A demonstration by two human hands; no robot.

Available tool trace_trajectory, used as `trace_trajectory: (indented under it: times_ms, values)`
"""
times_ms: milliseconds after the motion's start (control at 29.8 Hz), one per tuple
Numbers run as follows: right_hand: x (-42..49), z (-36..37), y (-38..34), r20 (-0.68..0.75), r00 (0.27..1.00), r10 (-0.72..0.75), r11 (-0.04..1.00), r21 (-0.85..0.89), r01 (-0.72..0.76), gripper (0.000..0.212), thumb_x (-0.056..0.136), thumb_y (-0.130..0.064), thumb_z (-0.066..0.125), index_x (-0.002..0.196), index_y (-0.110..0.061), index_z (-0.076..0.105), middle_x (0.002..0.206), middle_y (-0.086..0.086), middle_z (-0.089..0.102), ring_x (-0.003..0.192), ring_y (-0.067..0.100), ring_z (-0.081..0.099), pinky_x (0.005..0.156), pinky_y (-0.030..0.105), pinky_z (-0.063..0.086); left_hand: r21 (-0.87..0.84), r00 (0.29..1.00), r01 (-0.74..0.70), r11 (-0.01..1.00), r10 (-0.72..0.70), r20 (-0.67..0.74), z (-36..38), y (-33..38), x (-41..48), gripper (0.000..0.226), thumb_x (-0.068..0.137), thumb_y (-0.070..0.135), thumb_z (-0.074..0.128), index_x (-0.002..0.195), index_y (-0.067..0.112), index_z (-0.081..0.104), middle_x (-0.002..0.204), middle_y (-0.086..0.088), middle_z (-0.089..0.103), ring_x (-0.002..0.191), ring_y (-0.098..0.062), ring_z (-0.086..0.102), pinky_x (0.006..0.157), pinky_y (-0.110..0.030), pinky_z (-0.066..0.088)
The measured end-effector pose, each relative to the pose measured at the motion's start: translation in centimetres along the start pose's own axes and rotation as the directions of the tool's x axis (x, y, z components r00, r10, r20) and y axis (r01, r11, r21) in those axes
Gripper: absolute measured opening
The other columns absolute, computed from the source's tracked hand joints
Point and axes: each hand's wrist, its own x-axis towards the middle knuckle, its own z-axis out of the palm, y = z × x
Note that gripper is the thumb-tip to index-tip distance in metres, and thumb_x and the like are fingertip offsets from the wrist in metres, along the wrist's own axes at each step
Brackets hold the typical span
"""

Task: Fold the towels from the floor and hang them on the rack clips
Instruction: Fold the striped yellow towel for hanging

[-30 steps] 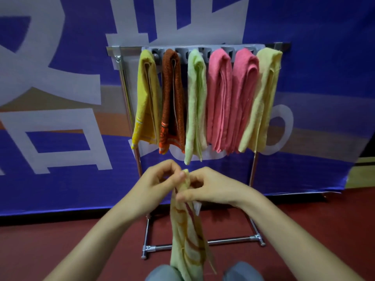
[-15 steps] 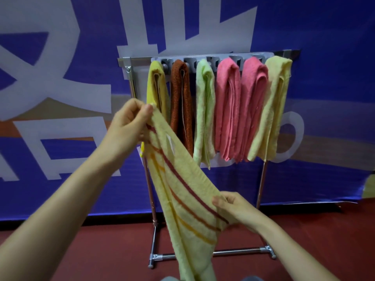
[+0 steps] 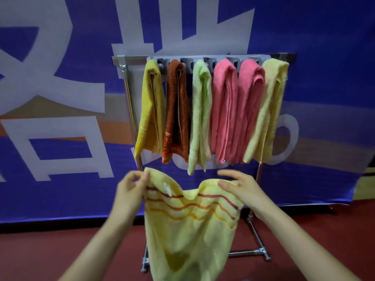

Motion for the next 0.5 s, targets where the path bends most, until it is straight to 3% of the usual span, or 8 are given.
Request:
trace_trajectory:
  times_ms: [67, 168, 235, 302, 403, 504]
  values:
    - [0.1, 0.4, -1.0, 0.033, 0.999, -0.014, 0.999, 0.032, 0.013, 0.022, 0.080, -0.010, 0.064, 0.093, -0.027, 0.060, 0.066, 0.021, 0.059, 0.059, 0.023, 0.055, 0.050, 0.026, 0.041, -0.061, 0.998, 0.059, 0.996, -0.060, -0.020, 1.9, -0.8, -1.2, 0.019, 0.090, 0.023, 0.050, 0.077, 0.009, 0.055, 0.058, -0.003, 0.065, 0.054, -0.014, 0.062, 0.044, -0.016, 0.050]
    - [0.1, 1.1, -2.4, 0.006, 1.000, 0.014, 0.999, 0.048, -0.015, 0.009, 0.081, -0.012, 0.063, 0.075, -0.019, 0.062, 0.065, 0.012, 0.062, 0.056, 0.015, 0.056, 0.051, 0.020, 0.043, -0.169, 0.997, 0.054, 0.984, -0.045, 0.057, 5.0, -0.9, -3.4, 0.017, 0.089, 0.018, 0.050, 0.079, 0.005, 0.051, 0.049, -0.003, 0.067, 0.046, -0.011, 0.063, 0.042, -0.019, 0.049]
    - [-0.1, 1.9, -3.2, 0.032, 0.998, 0.045, 0.996, 0.074, -0.048, 0.014, 0.083, -0.015, 0.061, 0.069, -0.014, 0.064, 0.061, 0.004, 0.060, 0.054, 0.008, 0.055, 0.050, 0.015, 0.044, -0.221, 0.996, 0.027, 0.975, -0.008, 0.086, 6.8, -0.8, -4.6, 0.017, 0.087, 0.019, 0.051, 0.074, 0.008, 0.048, 0.047, -0.005, 0.064, 0.043, -0.018, 0.058, 0.042, -0.023, 0.047]
    - [-0.3, 2.4, -3.5, 0.088, 0.990, 0.107, 0.982, 0.150, -0.119, 0.020, 0.086, -0.022, 0.057, 0.070, -0.012, 0.065, 0.060, 0.003, 0.063, 0.053, 0.008, 0.061, 0.051, 0.016, 0.050, -0.238, 0.996, -0.006, 0.971, 0.027, 0.083, 7.9, -0.9, -5.3, 0.018, 0.086, 0.018, 0.053, 0.070, 0.011, 0.049, 0.046, -0.007, 0.060, 0.043, -0.020, 0.053, 0.044, -0.025, 0.044]
    - [-0.8, 2.3, -3.8, 0.117, 0.977, 0.178, 0.949, 0.241, -0.201, 0.031, 0.088, -0.031, 0.051, 0.074, -0.007, 0.065, 0.064, 0.006, 0.068, 0.058, 0.013, 0.067, 0.054, 0.021, 0.056, -0.257, 0.997, -0.011, 0.966, 0.030, 0.071, 8.4, -1.1, -5.9, 0.017, 0.087, 0.012, 0.053, 0.070, 0.009, 0.050, 0.040, -0.001, 0.056, 0.039, -0.006, 0.047, 0.042, -0.018, 0.041]
    - [-1.1, 2.1, -3.7, 0.140, 0.966, 0.219, 0.929, 0.273, -0.250, 0.037, 0.089, -0.035, 0.049, 0.078, -0.003, 0.065, 0.064, 0.009, 0.070, 0.061, 0.017, 0.070, 0.054, 0.022, 0.056, -0.289, 0.994, -0.006, 0.957, 0.038, 0.105, 8.5, -1.3, -6.3, 0.009, 0.084, 0.010, 0.055, 0.076, 0.009, 0.054, 0.046, 0.001, 0.061, 0.045, -0.006, 0.055, 0.046, -0.013, 0.044]
